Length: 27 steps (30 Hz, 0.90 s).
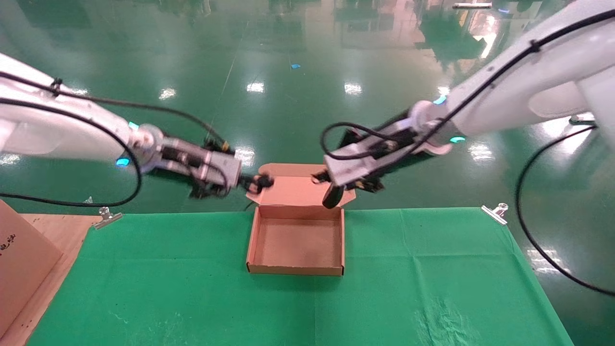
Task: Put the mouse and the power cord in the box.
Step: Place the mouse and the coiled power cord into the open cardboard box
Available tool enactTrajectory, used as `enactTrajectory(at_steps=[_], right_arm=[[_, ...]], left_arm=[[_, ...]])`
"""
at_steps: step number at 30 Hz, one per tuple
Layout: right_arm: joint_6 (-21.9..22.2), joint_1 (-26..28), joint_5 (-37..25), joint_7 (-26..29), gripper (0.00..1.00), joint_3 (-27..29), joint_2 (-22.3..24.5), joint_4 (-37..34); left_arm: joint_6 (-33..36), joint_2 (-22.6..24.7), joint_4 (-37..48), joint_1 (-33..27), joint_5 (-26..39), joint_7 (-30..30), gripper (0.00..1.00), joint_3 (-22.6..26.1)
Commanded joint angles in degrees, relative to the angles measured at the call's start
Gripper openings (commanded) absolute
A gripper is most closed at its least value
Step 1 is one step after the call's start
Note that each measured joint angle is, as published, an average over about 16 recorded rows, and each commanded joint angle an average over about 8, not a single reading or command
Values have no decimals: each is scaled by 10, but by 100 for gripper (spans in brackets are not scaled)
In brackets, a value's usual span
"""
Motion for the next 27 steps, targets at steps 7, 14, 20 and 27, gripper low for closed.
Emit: enactTrajectory(at_steps=[7,14,20,27], right_arm=[[95,-23,35,48,0,-52,1,82],[122,-20,60,73,0,-97,3,88],[112,3,78,84,0,-120,7,70],[27,36,101,69,0,-135,14,43]], left_arm=[[-33,12,0,-1,-17,26,0,-11],[-37,17,-4,13,-26,53,0,-12],[-82,24,-41,66,-52,102,0,-21],[-213,30,-95,162,-138,140,0,-52]])
